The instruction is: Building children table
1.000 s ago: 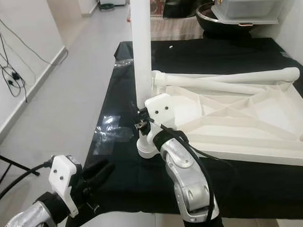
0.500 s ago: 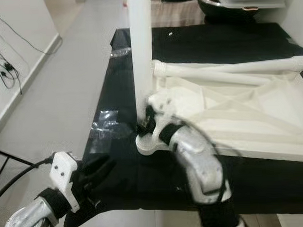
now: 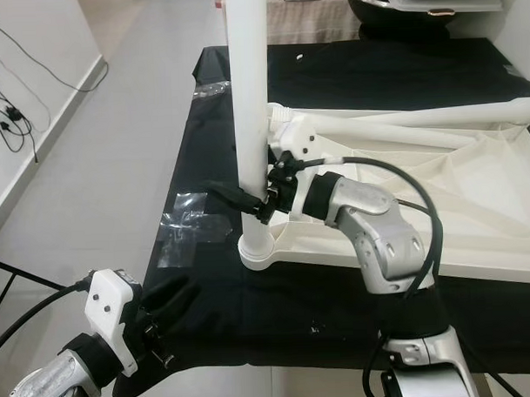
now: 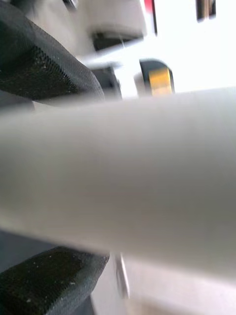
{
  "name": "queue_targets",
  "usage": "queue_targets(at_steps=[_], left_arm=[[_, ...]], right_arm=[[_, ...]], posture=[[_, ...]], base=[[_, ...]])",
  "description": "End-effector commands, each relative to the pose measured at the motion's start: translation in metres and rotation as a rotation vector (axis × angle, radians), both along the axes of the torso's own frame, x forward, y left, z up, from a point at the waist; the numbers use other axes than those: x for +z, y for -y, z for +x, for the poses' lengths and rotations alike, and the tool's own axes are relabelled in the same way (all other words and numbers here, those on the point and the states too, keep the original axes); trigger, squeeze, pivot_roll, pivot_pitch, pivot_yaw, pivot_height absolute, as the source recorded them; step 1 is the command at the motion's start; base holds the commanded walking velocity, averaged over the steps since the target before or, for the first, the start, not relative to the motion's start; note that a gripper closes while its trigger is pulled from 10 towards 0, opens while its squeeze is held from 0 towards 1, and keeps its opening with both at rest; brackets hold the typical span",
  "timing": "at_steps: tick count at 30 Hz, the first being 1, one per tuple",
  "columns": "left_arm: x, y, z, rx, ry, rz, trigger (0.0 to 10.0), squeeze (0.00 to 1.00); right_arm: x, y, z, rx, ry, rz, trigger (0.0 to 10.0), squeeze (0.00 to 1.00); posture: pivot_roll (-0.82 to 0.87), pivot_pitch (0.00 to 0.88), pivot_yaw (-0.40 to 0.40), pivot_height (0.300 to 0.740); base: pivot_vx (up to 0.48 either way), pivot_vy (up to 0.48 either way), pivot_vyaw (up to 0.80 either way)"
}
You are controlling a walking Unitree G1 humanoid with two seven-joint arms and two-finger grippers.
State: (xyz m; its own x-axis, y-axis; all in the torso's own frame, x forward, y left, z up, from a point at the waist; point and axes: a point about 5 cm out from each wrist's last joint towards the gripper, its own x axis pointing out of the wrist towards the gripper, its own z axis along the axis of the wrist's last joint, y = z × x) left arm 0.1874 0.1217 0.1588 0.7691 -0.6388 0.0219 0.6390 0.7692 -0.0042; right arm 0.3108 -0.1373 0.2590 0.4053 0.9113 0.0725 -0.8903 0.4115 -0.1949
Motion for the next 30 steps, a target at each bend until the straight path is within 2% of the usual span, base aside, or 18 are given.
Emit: queue_targets(at_steps=[1, 3, 4, 5, 7, 12, 18, 19, 20, 21, 22, 23, 24, 25, 26, 27, 29, 30], left_arm=[[0.000, -0.001, -0.002, 0.003, -0.003, 0.017, 10.0, 0.00], [0.000, -0.001, -0.002, 0.003, -0.003, 0.017, 10.0, 0.00], [0.000, -0.001, -0.002, 0.003, -0.004, 0.017, 10.0, 0.00], [0.000, -0.001, -0.002, 0.002, -0.004, 0.016, 10.0, 0.00], [0.000, 0.000, -0.002, 0.000, -0.004, 0.015, 10.0, 0.00], [-0.001, 0.000, -0.002, -0.003, -0.002, 0.015, 10.0, 0.00], [-0.002, 0.001, -0.003, -0.009, -0.004, 0.016, 10.0, 0.00], [-0.002, 0.002, -0.003, -0.014, -0.004, 0.016, 10.0, 0.00], [-0.002, 0.002, -0.003, -0.014, -0.004, 0.016, 10.0, 0.00], [-0.002, 0.002, -0.003, -0.016, -0.004, 0.016, 10.0, 0.00], [-0.001, 0.001, -0.003, -0.016, -0.002, 0.016, 10.0, 0.00], [-0.001, 0.001, -0.003, -0.016, -0.002, 0.016, 10.0, 0.00], [0.000, 0.001, -0.003, -0.015, -0.001, 0.016, 10.0, 0.00], [0.001, 0.000, -0.003, -0.014, 0.000, 0.016, 10.0, 0.00], [0.001, 0.000, -0.003, -0.014, 0.000, 0.016, 10.0, 0.00], [0.000, -0.001, -0.002, -0.014, -0.003, 0.016, 10.0, 0.00], [-0.002, 0.001, -0.003, -0.023, -0.008, 0.017, 10.0, 0.00], [-0.003, 0.004, -0.003, -0.040, -0.013, 0.017, 10.0, 0.00]], right_arm=[[0.002, 0.001, -0.004, 0.088, -0.009, 0.004, 10.0, 0.00], [0.002, 0.002, -0.004, 0.102, -0.014, 0.001, 10.0, 0.00], [0.001, 0.002, -0.005, 0.115, -0.019, -0.005, 6.0, 0.00], [-0.002, 0.002, -0.007, 0.140, -0.033, -0.008, 0.0, 0.00], [-0.006, 0.002, -0.011, 0.179, -0.054, -0.014, 0.0, 0.00], [-0.012, 0.003, -0.016, 0.190, -0.069, -0.013, 0.0, 0.00], [-0.031, 0.002, -0.025, 0.129, -0.122, 0.015, 0.0, 0.00], [-0.047, -0.010, -0.028, 0.002, -0.151, 0.051, 0.0, 0.00], [-0.047, -0.010, -0.028, 0.002, -0.151, 0.051, 0.0, 0.00], [-0.052, -0.013, -0.028, -0.053, -0.163, 0.062, 0.0, 0.00], [-0.066, -0.020, -0.014, -0.539, -0.098, 0.048, 0.0, 0.00], [-0.066, -0.020, -0.014, -0.539, -0.098, 0.048, 0.0, 0.00], [-0.075, -0.022, -0.024, -0.724, -0.106, 0.015, 0.0, 0.00], [-0.082, -0.033, -0.039, -0.772, -0.117, -0.035, 0.0, 0.00], [-0.082, -0.033, -0.039, -0.772, -0.117, -0.035, 0.0, 0.00], [-0.086, -0.052, -0.063, -0.728, -0.087, -0.084, 0.0, 0.00], [-0.087, -0.056, -0.065, -0.704, -0.088, -0.084, 0.0, 0.00], [-0.084, -0.053, -0.060, -0.704, -0.094, -0.072, 0.0, 0.00]], posture=[[0.06, 0.184, 0.000, 0.740], [0.06, 0.184, 0.000, 0.740], [0.06, 0.183, -0.001, 0.740], [0.06, 0.179, -0.001, 0.740], [0.06, 0.176, 0.000, 0.740], [0.06, 0.173, 0.000, 0.740], [0.05, 0.157, -0.008, 0.740], [0.06, 0.161, -0.014, 0.740], [0.06, 0.161, -0.014, 0.740], [0.06, 0.161, -0.014, 0.740], [0.06, 0.163, -0.012, 0.740], [0.06, 0.163, -0.012, 0.740], [0.05, 0.173, -0.008, 0.740], [0.05, 0.173, -0.005, 0.740], [0.05, 0.173, -0.005, 0.740], [0.04, 0.173, 0.008, 0.740], [0.03, 0.169, 0.014, 0.740], [0.03, 0.165, 0.012, 0.740]], base=[[0.000, 0.000, 0.00], [0.000, 0.000, 0.00], [0.000, 0.000, 0.00], [0.000, 0.000, 0.00], [0.000, 0.000, 0.00], [0.000, 0.000, 0.00], [0.000, 0.000, 0.00], [0.000, 0.000, 0.00], [0.000, 0.000, 0.00], [0.000, 0.000, 0.00], [0.000, 0.000, 0.00], [0.000, 0.000, 0.00], [0.000, 0.000, 0.00], [0.000, 0.000, 0.00], [0.000, 0.000, 0.00], [0.000, 0.000, 0.00], [0.000, 0.000, 0.00], [0.000, 0.000, 0.00]])
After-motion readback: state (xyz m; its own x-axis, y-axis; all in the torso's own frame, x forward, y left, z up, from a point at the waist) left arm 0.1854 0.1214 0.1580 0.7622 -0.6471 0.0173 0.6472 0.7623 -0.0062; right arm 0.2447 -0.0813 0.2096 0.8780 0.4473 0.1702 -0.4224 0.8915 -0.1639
